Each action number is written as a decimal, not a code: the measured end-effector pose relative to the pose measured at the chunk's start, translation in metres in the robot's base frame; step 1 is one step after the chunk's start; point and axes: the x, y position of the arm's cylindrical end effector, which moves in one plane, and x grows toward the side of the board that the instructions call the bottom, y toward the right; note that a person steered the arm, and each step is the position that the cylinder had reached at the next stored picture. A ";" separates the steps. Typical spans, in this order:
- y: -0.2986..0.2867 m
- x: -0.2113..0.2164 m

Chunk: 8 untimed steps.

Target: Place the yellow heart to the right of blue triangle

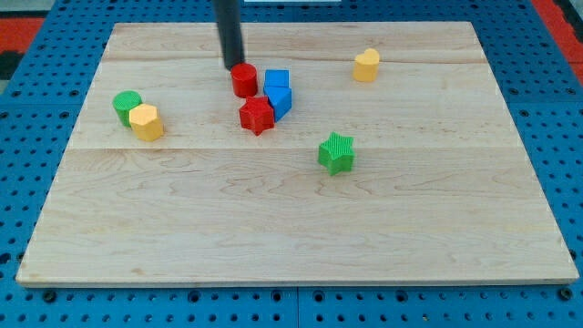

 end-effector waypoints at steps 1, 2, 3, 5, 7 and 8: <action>0.001 0.014; 0.001 0.039; 0.035 0.009; 0.152 -0.040; 0.169 0.009; 0.134 0.043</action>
